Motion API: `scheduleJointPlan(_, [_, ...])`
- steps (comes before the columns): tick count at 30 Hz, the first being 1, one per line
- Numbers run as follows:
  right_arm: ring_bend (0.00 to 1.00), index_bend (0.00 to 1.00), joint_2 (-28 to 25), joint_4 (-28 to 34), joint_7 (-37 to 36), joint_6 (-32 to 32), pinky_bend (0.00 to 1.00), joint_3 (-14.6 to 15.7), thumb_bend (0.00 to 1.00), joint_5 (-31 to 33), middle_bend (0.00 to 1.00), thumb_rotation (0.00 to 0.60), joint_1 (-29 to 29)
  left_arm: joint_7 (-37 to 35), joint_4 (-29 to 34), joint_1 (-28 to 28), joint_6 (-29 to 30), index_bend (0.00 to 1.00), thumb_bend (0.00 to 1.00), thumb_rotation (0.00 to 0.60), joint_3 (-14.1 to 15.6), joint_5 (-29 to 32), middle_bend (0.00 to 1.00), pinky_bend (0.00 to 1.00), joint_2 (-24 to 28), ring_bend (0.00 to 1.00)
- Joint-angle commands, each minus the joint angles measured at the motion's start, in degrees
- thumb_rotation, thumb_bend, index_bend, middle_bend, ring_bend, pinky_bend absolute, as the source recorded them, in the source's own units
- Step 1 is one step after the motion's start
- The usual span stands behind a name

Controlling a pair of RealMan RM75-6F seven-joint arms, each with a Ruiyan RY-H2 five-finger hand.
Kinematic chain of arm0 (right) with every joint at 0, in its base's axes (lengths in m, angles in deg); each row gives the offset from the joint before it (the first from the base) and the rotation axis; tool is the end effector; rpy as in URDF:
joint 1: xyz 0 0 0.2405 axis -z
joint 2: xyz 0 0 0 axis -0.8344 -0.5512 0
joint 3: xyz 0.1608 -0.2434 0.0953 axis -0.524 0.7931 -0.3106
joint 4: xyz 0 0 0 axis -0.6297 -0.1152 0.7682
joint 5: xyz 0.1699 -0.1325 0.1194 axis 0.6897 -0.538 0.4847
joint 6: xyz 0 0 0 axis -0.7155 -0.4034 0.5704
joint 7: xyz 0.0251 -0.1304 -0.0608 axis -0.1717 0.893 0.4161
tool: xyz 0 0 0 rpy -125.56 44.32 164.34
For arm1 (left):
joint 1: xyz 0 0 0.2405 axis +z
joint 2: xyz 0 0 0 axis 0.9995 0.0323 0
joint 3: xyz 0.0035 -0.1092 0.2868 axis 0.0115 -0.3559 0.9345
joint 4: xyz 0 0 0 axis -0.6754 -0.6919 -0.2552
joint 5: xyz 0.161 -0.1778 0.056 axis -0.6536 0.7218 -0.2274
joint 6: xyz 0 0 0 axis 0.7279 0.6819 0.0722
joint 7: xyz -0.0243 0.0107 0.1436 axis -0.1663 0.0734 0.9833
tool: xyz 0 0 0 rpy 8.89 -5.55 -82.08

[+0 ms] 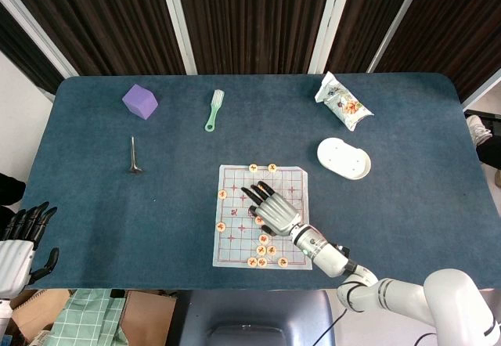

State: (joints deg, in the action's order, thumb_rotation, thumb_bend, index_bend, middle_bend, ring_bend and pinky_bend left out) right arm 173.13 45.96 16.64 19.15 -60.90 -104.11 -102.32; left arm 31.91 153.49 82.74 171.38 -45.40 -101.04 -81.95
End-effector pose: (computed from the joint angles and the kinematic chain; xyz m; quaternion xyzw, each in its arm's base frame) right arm -0.1701 -0.3809 -0.1382 0.8501 -0.2286 0.3265 0.3443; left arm -0.3711 0.1795 0.1568 -0.6299 -0.3819 -0.3806 0.5590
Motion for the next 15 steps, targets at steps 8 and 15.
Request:
scheduleJointPlan(8, [0.00,0.68,0.7,-0.6,1.5,-0.8,0.00,0.2,0.45,1.3,0.08,0.600,-0.2,-0.6,-0.1,0.1,0.2,0.00,0.46,0.600,0.0,0.0,0.00,0.03,0.2,0.00])
scheduleJointPlan(15, [0.00,0.69,0.1,0.2,0.3,-1.7,0.00,-0.4,0.45,1.9,0.09,0.600,-0.3,-0.9,-0.1,0.3,0.3,0.00,0.46,0.600,0.1,-0.1,0.00,0.03,0.4,0.00])
